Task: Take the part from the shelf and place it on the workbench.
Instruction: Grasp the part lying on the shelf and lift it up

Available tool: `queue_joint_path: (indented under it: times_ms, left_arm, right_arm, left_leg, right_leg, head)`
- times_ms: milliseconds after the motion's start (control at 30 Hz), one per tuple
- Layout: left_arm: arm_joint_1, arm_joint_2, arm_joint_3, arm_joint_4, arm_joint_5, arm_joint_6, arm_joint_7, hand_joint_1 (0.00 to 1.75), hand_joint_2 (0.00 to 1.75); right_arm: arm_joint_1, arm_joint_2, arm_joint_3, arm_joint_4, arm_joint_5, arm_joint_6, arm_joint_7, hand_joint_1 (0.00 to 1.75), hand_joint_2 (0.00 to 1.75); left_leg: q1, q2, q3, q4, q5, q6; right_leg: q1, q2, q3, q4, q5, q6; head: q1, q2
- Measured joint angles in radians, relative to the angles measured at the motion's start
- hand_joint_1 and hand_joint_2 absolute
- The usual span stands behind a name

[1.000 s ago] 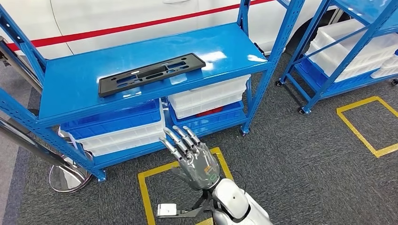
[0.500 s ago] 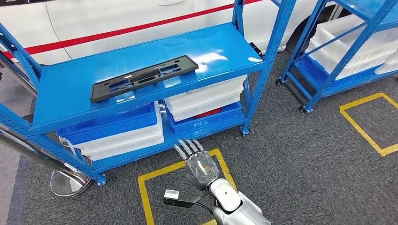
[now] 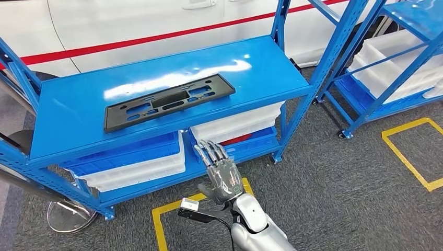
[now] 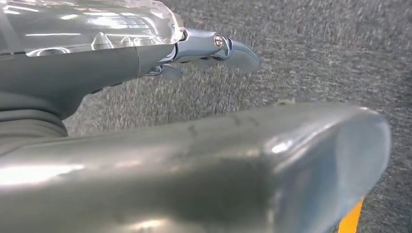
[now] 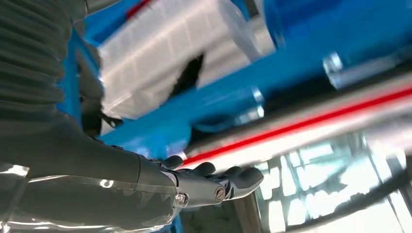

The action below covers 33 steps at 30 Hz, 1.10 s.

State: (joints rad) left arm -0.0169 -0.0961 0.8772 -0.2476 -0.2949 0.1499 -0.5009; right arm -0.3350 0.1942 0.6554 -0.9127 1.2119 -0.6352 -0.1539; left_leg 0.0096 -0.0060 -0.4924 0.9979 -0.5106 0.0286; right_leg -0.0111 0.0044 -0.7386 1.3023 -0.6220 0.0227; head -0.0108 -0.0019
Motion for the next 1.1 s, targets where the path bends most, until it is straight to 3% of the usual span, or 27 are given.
queue_joint_path:
  times_ms: [33,67,133,167,200,267,300,367,400,467,500,533,567,600,667,700,733,800,867,967,1000,1033,1100]
  left_arm:
    - [0.002,-0.001,0.005,0.0,-0.002,0.0,0.0,0.0,0.0]
    - [0.004,-0.002,0.009,0.0,-0.005,0.001,0.0,0.0,0.0]
    - [0.007,-0.006,0.016,0.002,-0.01,0.001,0.0,0.0,0.0]
    - [0.006,-0.008,0.019,0.004,-0.014,0.001,0.001,0.0,0.0]
    - [0.004,-0.009,0.021,0.005,-0.017,0.0,0.001,0.0,0.0]
    - [-0.002,-0.008,0.025,0.005,-0.024,-0.001,0.002,0.0,0.0]
    - [-0.004,-0.007,0.027,0.005,-0.027,-0.002,0.002,0.0,0.0]
    - [-0.009,-0.007,0.031,0.005,-0.032,-0.006,0.001,0.0,0.0]
    - [-0.01,-0.007,0.033,0.005,-0.035,-0.01,-0.003,0.0,0.0]
    - [-0.009,-0.008,0.034,0.005,-0.039,-0.018,-0.021,0.0,0.0]
    - [-0.009,-0.007,0.034,0.005,-0.04,-0.021,-0.03,0.0,0.0]
    - [-0.008,-0.007,0.035,0.005,-0.041,-0.023,-0.037,0.0,0.0]
    - [-0.008,-0.007,0.035,0.005,-0.042,-0.024,-0.041,0.0,0.0]
    - [-0.006,-0.007,0.035,0.005,-0.044,-0.024,-0.043,0.0,0.0]
    - [-0.004,-0.007,0.036,0.005,-0.05,-0.022,-0.044,0.0,0.0]
    - [-0.003,-0.008,0.036,0.005,-0.054,-0.02,-0.044,0.0,0.0]
    - [-0.004,-0.008,0.036,0.005,-0.057,-0.019,-0.044,0.0,0.0]
    - [-0.006,-0.008,0.038,0.005,-0.065,-0.018,-0.045,0.0,0.0]
    - [-0.007,-0.007,0.041,0.005,-0.073,-0.019,-0.046,0.0,0.0]
    - [-0.01,-0.006,0.049,0.005,-0.088,-0.02,-0.049,0.0,0.0]
    - [-0.011,-0.006,0.053,0.005,-0.092,-0.02,-0.049,0.0,0.0]
    - [-0.011,-0.006,0.057,0.005,-0.096,-0.02,-0.05,0.0,0.0]
    - [-0.011,-0.007,0.062,0.005,-0.101,-0.02,-0.05,0.0,0.0]
  right_arm:
    - [0.005,0.0,0.0,-0.03,-0.001,-0.002,0.001,0.0,1.75]
    - [0.008,0.0,0.0,-0.057,-0.001,-0.002,0.002,0.0,1.75]
    - [0.015,-0.003,0.0,-0.1,-0.001,0.0,0.006,0.0,1.75]
    - [0.02,-0.004,0.0,-0.119,-0.001,0.001,0.007,0.0,1.75]
    - [0.024,-0.005,0.0,-0.14,-0.001,0.001,0.008,0.0,1.75]
    - [0.023,-0.002,0.001,-0.186,-0.001,0.003,0.009,0.0,1.75]
    - [0.019,0.001,0.002,-0.205,-0.001,0.004,0.011,0.0,1.75]
    - [0.013,0.005,0.006,-0.23,-0.001,0.012,0.014,0.0,1.75]
    - [0.013,0.005,0.008,-0.236,-0.001,0.017,0.017,0.0,1.75]
    - [0.013,0.006,0.01,-0.245,-0.003,0.024,0.023,0.0,1.75]
    - [0.013,0.006,0.01,-0.247,-0.004,0.026,0.026,0.0,1.75]
    - [0.013,0.006,0.011,-0.249,-0.005,0.026,0.028,0.0,1.75]
    - [0.013,0.006,0.011,-0.25,-0.005,0.027,0.028,0.0,1.75]
    - [0.013,0.005,0.011,-0.251,-0.005,0.027,0.028,0.0,1.75]
    - [0.013,0.005,0.012,-0.252,-0.007,0.029,0.029,0.0,0.87]
    - [0.013,0.004,0.013,-0.253,-0.012,0.032,0.029,0.0,0.44]
    - [0.013,0.004,0.014,-0.255,-0.026,0.04,0.027,0.0,0.0]
    - [0.013,0.004,0.015,-0.264,-0.104,0.086,0.006,0.0,0.0]
    - [0.014,0.003,0.016,-0.276,-0.192,0.135,-0.018,0.0,0.0]
    - [0.016,-0.004,0.024,-0.29,-0.19,0.151,-0.018,0.0,0.0]
    - [0.017,-0.007,0.026,-0.294,-0.183,0.154,-0.017,0.0,0.0]
    - [0.019,-0.009,0.029,-0.298,-0.181,0.157,-0.017,0.0,0.0]
    - [0.019,-0.013,0.032,-0.306,-0.18,0.161,-0.017,0.0,0.0]
  left_leg:
    - [0.0,-0.001,0.022,0.0,-0.017,-0.001]
    - [-0.001,-0.001,0.044,-0.001,-0.034,-0.002]
    - [-0.003,-0.004,0.081,0.0,-0.069,-0.007]
    - [-0.005,-0.006,0.095,-0.004,-0.086,-0.012]
    - [-0.006,-0.008,0.108,-0.005,-0.095,-0.018]
    - [-0.008,-0.007,0.117,0.012,-0.084,-0.03]
    - [-0.007,-0.006,0.106,0.048,-0.062,-0.036]
    - [-0.005,-0.004,0.041,0.159,-0.039,-0.049]
    - [-0.003,-0.003,0.0,0.212,-0.056,-0.056]
    - [0.001,-0.002,-0.07,0.26,-0.143,-0.063]
    - [0.003,-0.002,-0.092,0.252,-0.178,-0.064]
    - [0.004,-0.001,-0.105,0.225,-0.183,-0.063]
    - [0.004,-0.001,-0.11,0.179,-0.149,-0.061]
    - [0.005,-0.001,-0.113,0.121,-0.075,-0.059]
    - [0.001,0.0,-0.118,0.039,0.054,-0.05]
    - [-0.001,-0.001,-0.121,0.024,0.088,-0.044]
    - [-0.004,-0.001,-0.122,0.025,0.091,-0.039]
    - [-0.001,-0.001,-0.116,0.018,0.094,-0.028]
    - [0.003,-0.002,-0.108,0.008,0.092,-0.017]
    - [0.002,-0.008,-0.103,0.007,0.084,-0.007]
    - [0.001,-0.013,-0.1,0.008,0.08,-0.007]
    - [0.001,-0.02,-0.096,0.008,0.077,-0.008]
    - [0.002,-0.037,-0.085,0.01,0.068,-0.011]
  right_leg:
    - [0.003,0.0,-0.012,-0.032,0.006,-0.004]
    - [0.006,0.0,-0.014,-0.082,0.043,-0.011]
    - [0.018,0.001,-0.013,-0.197,0.193,-0.03]
    - [0.023,0.003,-0.011,-0.23,0.252,-0.037]
    - [0.025,0.005,-0.008,-0.247,0.285,-0.042]
    - [0.022,0.009,0.015,-0.253,0.273,-0.048]
    - [0.018,0.009,0.033,-0.263,0.264,-0.053]
    - [0.012,0.01,0.074,-0.281,0.246,-0.06]
    - [0.01,0.009,0.092,-0.287,0.235,-0.061]
    - [0.009,0.011,0.123,-0.291,0.211,-0.061]
    - [0.008,0.013,0.14,-0.291,0.197,-0.061]
    - [0.007,0.015,0.157,-0.29,0.184,-0.059]
    - [0.007,0.016,0.174,-0.29,0.17,-0.057]
    - [0.006,0.016,0.188,-0.29,0.157,-0.053]
    - [0.008,0.018,0.204,-0.285,0.137,-0.044]
    - [0.009,0.019,0.205,-0.284,0.13,-0.038]
    - [0.009,0.02,0.206,-0.283,0.125,-0.032]
    - [0.009,0.016,0.205,-0.28,0.113,-0.02]
    - [0.008,0.009,0.179,-0.222,0.075,-0.012]
    - [0.005,0.004,0.067,-0.032,0.005,-0.007]
    - [0.004,0.004,0.042,0.0,0.009,-0.006]
    - [0.004,0.004,0.036,-0.009,0.034,-0.007]
    - [0.003,0.016,0.076,-0.126,0.122,-0.012]
  head:
    - [0.0,0.0]
    - [0.0,0.0]
    - [0.0,0.0]
    - [-0.001,0.0]
    - [-0.002,0.0]
    - [-0.002,0.0]
    - [-0.003,0.0]
    - [-0.006,0.0]
    - [-0.007,0.0]
    - [-0.007,0.0]
    - [-0.008,0.0]
    - [-0.008,0.0]
    - [-0.008,0.0]
    - [-0.008,0.0]
    - [-0.007,0.0]
    - [-0.007,0.0]
    - [-0.007,0.0]
    - [-0.006,0.0]
    - [-0.004,0.0]
    - [-0.002,0.0]
    - [-0.002,0.0]
    - [-0.002,0.0]
    - [-0.002,0.0]
